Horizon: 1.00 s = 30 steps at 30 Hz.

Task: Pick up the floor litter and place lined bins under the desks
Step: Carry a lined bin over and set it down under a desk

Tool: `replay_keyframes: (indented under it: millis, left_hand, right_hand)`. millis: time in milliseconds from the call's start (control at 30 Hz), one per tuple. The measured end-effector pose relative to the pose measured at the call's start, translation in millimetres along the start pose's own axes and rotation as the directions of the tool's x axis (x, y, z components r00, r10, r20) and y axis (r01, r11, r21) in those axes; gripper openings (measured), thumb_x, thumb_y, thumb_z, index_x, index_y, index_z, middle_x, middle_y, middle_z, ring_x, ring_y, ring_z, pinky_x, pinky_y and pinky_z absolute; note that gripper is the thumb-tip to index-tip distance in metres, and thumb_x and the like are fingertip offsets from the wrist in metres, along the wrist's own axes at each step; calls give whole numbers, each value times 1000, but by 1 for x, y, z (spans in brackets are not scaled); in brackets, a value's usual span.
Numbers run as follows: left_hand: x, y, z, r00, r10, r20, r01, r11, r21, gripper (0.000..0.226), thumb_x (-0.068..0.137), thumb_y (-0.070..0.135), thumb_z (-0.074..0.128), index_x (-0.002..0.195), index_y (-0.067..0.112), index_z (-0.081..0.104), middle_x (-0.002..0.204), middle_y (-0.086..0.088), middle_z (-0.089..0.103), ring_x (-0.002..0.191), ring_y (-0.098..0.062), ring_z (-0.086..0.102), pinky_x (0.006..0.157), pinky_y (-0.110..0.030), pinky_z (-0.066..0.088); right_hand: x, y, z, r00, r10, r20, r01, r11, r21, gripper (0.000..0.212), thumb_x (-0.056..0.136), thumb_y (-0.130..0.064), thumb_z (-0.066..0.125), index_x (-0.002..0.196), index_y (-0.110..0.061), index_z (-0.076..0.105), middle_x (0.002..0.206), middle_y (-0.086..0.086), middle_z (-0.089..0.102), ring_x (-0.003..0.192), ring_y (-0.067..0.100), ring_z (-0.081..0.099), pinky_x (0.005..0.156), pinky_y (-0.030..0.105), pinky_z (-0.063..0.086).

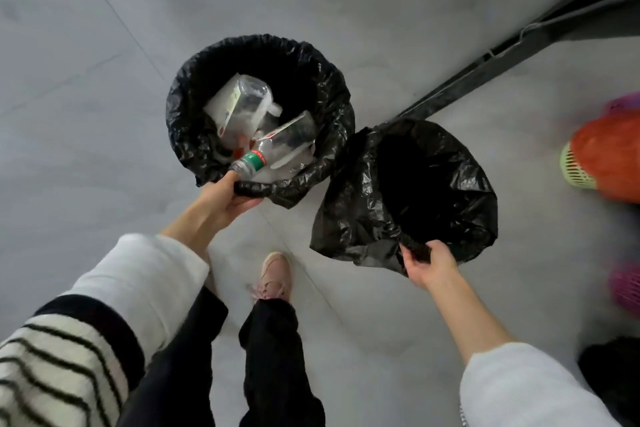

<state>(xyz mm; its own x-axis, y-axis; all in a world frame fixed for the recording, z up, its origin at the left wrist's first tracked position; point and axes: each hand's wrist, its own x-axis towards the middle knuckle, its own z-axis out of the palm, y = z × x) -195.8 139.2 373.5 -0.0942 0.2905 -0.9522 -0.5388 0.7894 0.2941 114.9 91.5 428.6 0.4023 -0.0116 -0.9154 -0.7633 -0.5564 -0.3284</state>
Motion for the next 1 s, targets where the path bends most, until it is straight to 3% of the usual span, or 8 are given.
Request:
replay_keyframes:
  millis: [167,300,400,467,567,767,933,1000]
  left_hand:
    - [62,2,52,996,9,93,-15,998,64,27,92,10,50,116,-2,45,85,-15,62,54,-22,69,49,-31,59]
    - [86,12,102,981,38,191,-67,987,146,38,94,11,50,126,-6,38,87,-15,60,69,-25,65,50,-29,59]
    - [89,22,136,960,-1,279,-51,982,179,38,95,12,49,127,-3,35,90,-14,59,72,-24,65,55,-33,60]
    - [89,23,150,946,-32,323,-48,971,234,39,97,16,47,130,-2,35,100,-16,61,76,-24,66,60,-34,60]
    - [89,19,156,947,-46,319,-91,911,403,51,96,33,47,134,2,34,122,-15,57,91,-27,66,70,-34,59]
    - [59,8,103,958,-90,273,-62,863,502,50,97,26,46,141,9,33,118,-9,53,98,-24,59,84,-35,53]
    - [-1,28,35,972,-113,206,-6,865,502,30,98,17,41,126,9,44,113,-9,57,80,-19,60,80,-33,52]
    - [-35,45,4,968,-118,222,-20,845,535,30,98,19,42,126,9,45,115,-9,57,87,-22,61,81,-33,52]
  right_hand:
    - [33,7,0,991,9,-132,-9,1000,-3,40,98,-9,37,136,-3,45,141,13,48,131,23,46,87,28,42]
    - [45,12,7,989,19,-150,-13,999,42,26,99,-12,36,109,2,56,113,15,57,123,25,53,81,24,48]
    - [49,9,9,987,16,-161,1,994,106,37,99,-13,36,131,1,48,112,17,57,102,26,59,41,18,52]
    - [47,8,8,986,21,-164,0,992,128,42,99,-14,35,138,0,42,138,17,49,124,25,52,52,17,53]
    - [41,9,9,985,29,-173,-3,989,145,41,99,-15,35,137,0,42,142,16,46,132,24,45,88,27,44]
    - [12,26,9,984,45,-170,-28,994,105,35,99,-12,38,130,-1,50,81,10,53,129,22,49,78,23,52]
    - [-25,59,7,974,48,-223,-52,999,-12,41,94,-13,39,135,-7,46,126,11,57,116,28,57,34,27,52]
    - [-54,76,7,972,-24,-233,-26,978,-208,42,92,-12,40,133,-6,45,130,12,52,98,30,60,42,28,55]
